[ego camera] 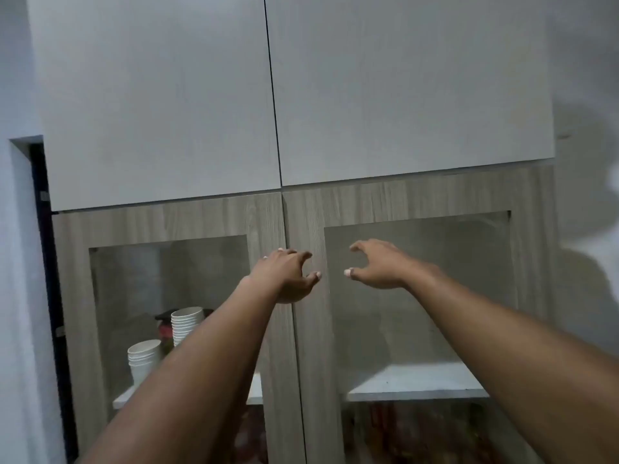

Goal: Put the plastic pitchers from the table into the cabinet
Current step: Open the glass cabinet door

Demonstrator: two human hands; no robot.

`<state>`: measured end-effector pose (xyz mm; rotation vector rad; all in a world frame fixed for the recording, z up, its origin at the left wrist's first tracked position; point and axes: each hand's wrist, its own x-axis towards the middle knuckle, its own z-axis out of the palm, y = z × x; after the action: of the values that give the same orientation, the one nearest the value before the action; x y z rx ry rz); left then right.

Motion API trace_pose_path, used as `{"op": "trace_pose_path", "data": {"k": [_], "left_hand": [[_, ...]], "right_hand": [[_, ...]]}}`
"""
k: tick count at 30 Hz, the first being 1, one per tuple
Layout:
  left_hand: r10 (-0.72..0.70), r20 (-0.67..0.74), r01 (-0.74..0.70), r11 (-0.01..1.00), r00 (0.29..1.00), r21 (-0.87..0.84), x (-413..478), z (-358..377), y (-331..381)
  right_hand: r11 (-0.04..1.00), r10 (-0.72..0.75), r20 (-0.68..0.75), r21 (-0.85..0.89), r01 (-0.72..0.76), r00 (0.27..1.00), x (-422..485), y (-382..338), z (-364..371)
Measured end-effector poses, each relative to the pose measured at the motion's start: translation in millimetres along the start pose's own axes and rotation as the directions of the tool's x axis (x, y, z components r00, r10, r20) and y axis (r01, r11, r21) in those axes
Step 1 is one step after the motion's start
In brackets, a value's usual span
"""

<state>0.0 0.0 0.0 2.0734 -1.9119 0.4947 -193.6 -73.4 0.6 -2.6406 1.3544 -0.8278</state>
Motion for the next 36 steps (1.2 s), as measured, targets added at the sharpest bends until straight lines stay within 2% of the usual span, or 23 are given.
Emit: {"op": "trace_pose_path", "data": {"k": [6,12,17,20,23,29,33,36], "left_hand": [[0.062,-0.097,-0.058,0.997,0.993,0.044,43,-9,-22],[0.095,-0.273,-0.062,0.990,0.957,0.128,104,-18,-40],[0.124,-0.456,-0.022,0.975,0.881,0.222,145,-14,-49],[0.145,-0.507,0.008,0.958,0.850,0.288,154,-8,-54],[0.135,-0.528,0.020,0.961,0.839,0.277,154,-10,-51],[0.130,-0.526,-0.042,0.983,0.841,0.177,126,-31,-40],[0.162,-0.591,-0.145,0.986,0.790,0.077,87,-44,-30],[0.202,-0.663,-0.237,0.971,0.721,0.039,44,-57,-13]], "right_hand": [[0.998,-0.032,-0.109,-0.054,0.026,0.994,49,-16,-15],[0.964,-0.146,-0.284,-0.254,0.073,0.948,112,-16,-16],[0.923,-0.242,-0.400,-0.377,0.082,0.884,151,-7,-10],[0.909,-0.265,-0.459,-0.413,0.061,0.848,158,-8,-4],[0.914,-0.258,-0.483,-0.403,0.050,0.837,156,-11,-4],[0.954,-0.190,-0.457,-0.294,0.054,0.869,121,-31,-20],[0.980,-0.150,-0.528,-0.192,0.055,0.836,82,-48,-27],[0.992,-0.107,-0.598,-0.112,0.050,0.795,44,-59,-35]]}}
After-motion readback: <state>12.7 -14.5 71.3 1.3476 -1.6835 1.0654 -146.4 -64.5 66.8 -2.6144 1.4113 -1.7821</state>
